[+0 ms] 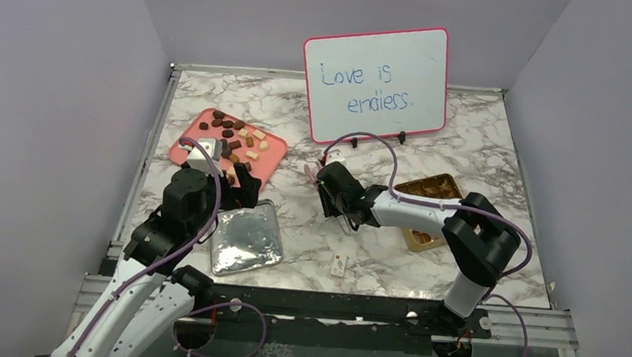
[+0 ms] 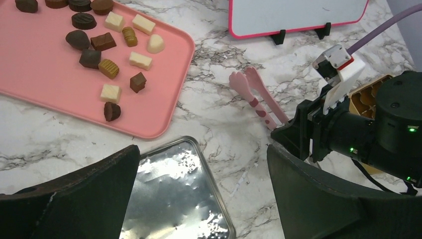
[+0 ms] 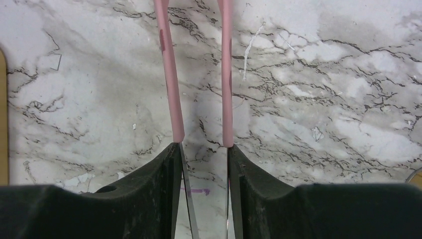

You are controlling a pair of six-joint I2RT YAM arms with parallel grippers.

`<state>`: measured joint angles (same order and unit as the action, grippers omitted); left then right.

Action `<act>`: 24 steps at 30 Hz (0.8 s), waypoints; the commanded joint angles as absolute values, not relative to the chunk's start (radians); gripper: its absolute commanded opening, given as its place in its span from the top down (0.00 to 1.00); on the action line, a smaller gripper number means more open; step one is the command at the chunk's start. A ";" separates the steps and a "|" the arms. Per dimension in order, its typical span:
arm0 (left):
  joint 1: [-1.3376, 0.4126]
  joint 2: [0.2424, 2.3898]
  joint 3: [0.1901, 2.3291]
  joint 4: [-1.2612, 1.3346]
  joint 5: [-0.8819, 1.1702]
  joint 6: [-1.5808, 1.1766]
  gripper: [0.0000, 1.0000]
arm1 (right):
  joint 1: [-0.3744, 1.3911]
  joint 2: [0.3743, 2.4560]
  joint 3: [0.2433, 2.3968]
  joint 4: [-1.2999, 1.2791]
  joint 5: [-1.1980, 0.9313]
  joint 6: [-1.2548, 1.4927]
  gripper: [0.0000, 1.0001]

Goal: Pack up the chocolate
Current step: Pick up the clamp from the center of the board.

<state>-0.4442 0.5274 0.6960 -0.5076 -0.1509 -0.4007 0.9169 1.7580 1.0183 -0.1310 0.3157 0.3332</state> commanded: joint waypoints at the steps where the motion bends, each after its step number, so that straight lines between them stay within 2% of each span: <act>1: -0.437 0.539 0.735 -0.524 -0.189 -0.415 0.02 | 0.924 1.709 1.054 -0.215 0.317 0.381 0.59; 9: -0.437 0.532 0.733 -0.525 -0.192 -0.423 0.02 | 0.925 1.668 1.031 -0.275 0.304 0.385 0.59; 17: -0.437 0.575 0.744 -0.525 -0.170 -0.455 0.04 | 0.926 1.530 0.979 -0.255 0.219 0.316 0.59; 24: -0.437 0.755 0.761 -0.436 0.010 -0.581 0.04 | 0.927 1.459 0.927 -0.160 0.135 0.250 0.59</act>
<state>-0.4442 0.6636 0.7300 -0.5144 -0.1375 -0.4820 0.9173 1.4914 0.9493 -0.2352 0.2195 0.3027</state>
